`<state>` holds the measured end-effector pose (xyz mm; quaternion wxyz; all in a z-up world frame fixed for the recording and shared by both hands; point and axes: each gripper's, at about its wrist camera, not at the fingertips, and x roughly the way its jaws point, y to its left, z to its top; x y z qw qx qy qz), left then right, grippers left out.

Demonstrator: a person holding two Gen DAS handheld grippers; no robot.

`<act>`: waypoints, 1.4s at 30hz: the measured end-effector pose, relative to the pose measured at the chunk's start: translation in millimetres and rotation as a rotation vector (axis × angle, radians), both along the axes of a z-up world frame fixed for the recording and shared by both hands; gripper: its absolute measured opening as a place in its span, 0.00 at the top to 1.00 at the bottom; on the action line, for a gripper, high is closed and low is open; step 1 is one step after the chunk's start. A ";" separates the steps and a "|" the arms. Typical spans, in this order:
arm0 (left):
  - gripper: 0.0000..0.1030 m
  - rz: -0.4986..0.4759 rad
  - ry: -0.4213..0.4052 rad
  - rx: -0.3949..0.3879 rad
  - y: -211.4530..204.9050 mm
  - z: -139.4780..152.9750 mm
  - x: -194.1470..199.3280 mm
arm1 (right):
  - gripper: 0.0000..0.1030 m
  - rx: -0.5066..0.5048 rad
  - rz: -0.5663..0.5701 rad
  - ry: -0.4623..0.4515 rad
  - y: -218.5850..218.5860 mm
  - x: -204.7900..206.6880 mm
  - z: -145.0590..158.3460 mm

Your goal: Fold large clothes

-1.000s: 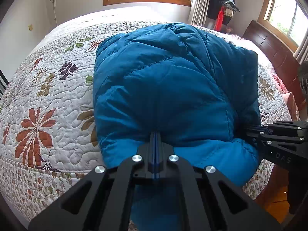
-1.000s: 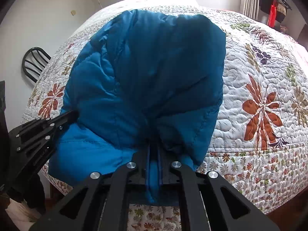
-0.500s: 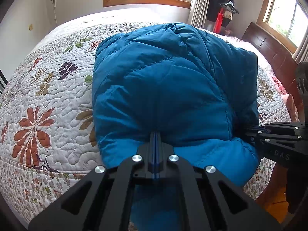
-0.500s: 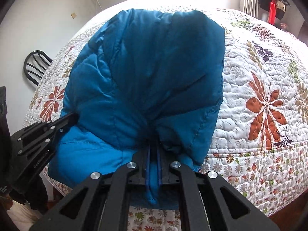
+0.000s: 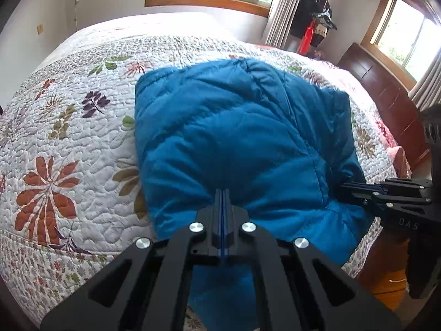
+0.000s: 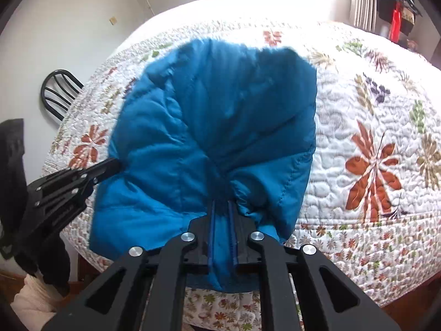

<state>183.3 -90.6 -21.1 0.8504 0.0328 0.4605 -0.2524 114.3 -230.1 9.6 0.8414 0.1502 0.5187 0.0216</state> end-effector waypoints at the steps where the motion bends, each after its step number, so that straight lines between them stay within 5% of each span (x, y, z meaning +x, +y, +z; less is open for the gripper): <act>1: 1.00 0.012 -0.008 -0.011 2.3 5.9 4.2 | 0.90 0.003 0.007 -0.020 0.8 2.0 8.2; 7: 1.00 0.021 0.029 -0.029 -13.1 14.7 43.8 | 0.90 0.008 0.052 -0.032 11.0 48.5 21.9; 15: 1.00 -0.040 0.157 -0.018 -23.7 -28.0 73.0 | 0.93 0.002 0.074 0.080 18.7 82.8 -19.6; 21: 1.00 -0.033 0.109 0.018 -31.1 -44.0 67.0 | 0.93 0.047 0.070 0.080 12.4 83.0 -41.8; 28: 1.00 -0.025 0.111 0.017 -28.2 -33.2 68.8 | 0.93 0.052 0.040 0.049 12.4 77.9 -33.4; 32: 0.95 -0.007 0.079 -0.009 -3.5 -7.5 59.7 | 0.55 0.015 0.027 -0.065 7.0 42.9 7.1; 33: 0.88 0.002 0.075 -0.026 5.6 -1.8 58.7 | 0.48 -0.015 0.014 -0.103 3.9 31.2 18.1; 35: 0.54 0.029 0.064 -0.038 21.0 6.3 56.4 | 0.38 -0.053 -0.018 -0.153 -4.9 10.6 35.1; 36: 0.52 0.043 0.053 -0.036 28.0 8.4 55.9 | 0.31 -0.054 -0.035 -0.157 -10.5 3.3 39.1; 38: 0.49 0.067 0.052 -0.033 41.5 7.2 57.9 | 0.27 -0.036 -0.049 -0.137 -22.5 -5.9 37.2; 42: 0.41 0.058 0.187 -0.112 63.2 -16.8 71.9 | 0.27 0.092 -0.071 -0.069 -48.3 -5.9 9.2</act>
